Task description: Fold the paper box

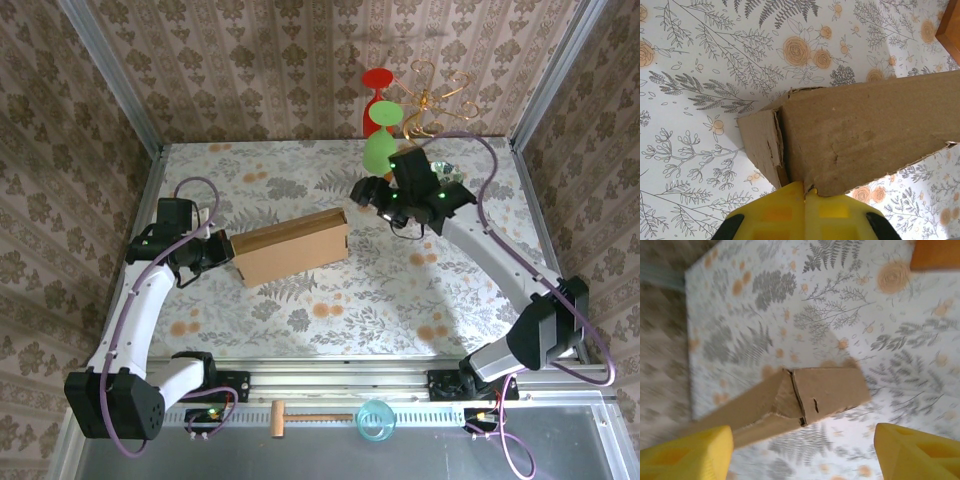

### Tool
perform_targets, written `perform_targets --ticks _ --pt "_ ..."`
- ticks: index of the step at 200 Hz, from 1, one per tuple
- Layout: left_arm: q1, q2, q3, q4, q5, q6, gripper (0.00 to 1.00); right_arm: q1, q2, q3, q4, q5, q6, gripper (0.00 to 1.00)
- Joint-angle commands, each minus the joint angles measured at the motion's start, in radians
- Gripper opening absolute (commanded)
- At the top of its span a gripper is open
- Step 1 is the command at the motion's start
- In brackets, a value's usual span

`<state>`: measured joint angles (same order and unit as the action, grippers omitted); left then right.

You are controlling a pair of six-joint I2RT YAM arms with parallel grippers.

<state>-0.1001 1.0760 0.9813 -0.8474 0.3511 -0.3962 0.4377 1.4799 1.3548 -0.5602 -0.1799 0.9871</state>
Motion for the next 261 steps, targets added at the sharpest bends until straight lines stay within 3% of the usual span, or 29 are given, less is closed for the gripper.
perform_targets --ticks 1,31,84,155,168,194,235,261 --pt "-0.012 0.004 -0.006 -0.063 -0.032 0.015 0.0 -0.016 0.011 -0.097 0.152 -0.182 0.464 0.8" --pt "-0.018 0.007 -0.001 -0.063 -0.036 0.014 0.0 -0.004 0.048 -0.134 0.241 -0.249 0.623 0.8" --pt "-0.026 0.009 -0.001 -0.061 -0.041 0.01 0.0 0.003 0.101 -0.159 0.291 -0.301 0.638 0.79" --pt "-0.03 0.013 0.021 -0.068 -0.041 0.002 0.0 0.006 0.139 -0.214 0.336 -0.336 0.626 0.52" --pt "-0.029 0.007 0.035 -0.077 -0.042 -0.012 0.16 0.006 0.144 -0.218 0.341 -0.331 0.62 0.48" --pt "-0.017 -0.027 0.062 -0.073 0.003 -0.091 0.39 0.004 0.161 -0.213 0.329 -0.325 0.605 0.42" --pt "0.081 -0.083 0.073 -0.045 0.114 -0.295 0.6 0.004 0.183 -0.206 0.318 -0.327 0.594 0.37" --pt "0.122 -0.048 0.059 -0.049 0.153 -0.362 0.62 0.003 0.186 -0.205 0.315 -0.328 0.59 0.36"
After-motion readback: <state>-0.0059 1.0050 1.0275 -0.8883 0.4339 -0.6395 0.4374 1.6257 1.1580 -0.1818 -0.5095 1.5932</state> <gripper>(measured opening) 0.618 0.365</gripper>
